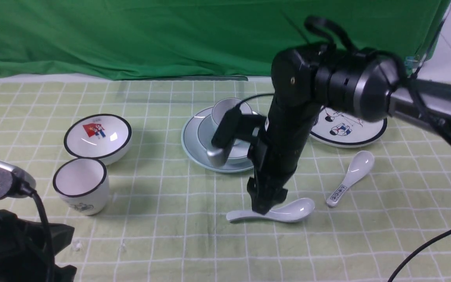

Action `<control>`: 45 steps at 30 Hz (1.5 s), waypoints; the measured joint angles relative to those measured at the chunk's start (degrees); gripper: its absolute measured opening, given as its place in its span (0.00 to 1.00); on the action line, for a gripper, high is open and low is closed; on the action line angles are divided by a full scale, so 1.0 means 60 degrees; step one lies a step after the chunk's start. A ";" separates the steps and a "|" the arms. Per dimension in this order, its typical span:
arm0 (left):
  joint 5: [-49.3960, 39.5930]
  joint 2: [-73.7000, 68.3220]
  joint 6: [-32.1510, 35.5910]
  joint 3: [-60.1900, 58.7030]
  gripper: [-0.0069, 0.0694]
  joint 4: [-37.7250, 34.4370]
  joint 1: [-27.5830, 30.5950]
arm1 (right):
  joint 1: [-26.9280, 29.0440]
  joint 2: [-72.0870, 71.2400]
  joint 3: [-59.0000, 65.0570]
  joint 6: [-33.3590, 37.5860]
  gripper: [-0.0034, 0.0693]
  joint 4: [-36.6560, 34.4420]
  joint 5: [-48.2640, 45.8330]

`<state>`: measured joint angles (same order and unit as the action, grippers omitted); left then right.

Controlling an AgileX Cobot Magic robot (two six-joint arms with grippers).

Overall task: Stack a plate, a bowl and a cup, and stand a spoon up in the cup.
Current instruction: Use the right arm to grab a blue soup spoon, then use the right arm to put the blue soup spoon into the blue teacup in the middle

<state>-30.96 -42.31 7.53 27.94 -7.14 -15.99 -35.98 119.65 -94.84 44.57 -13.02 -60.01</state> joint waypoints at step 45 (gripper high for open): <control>0.0423 0.0000 0.0000 -0.0059 0.05 -0.0062 0.0000 | 0.0186 0.0472 -0.0218 0.3047 0.50 -0.6647 1.0364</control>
<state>-28.42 -42.31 7.53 27.58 -7.51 -15.99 -34.87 122.49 -96.15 62.85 -52.91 2.17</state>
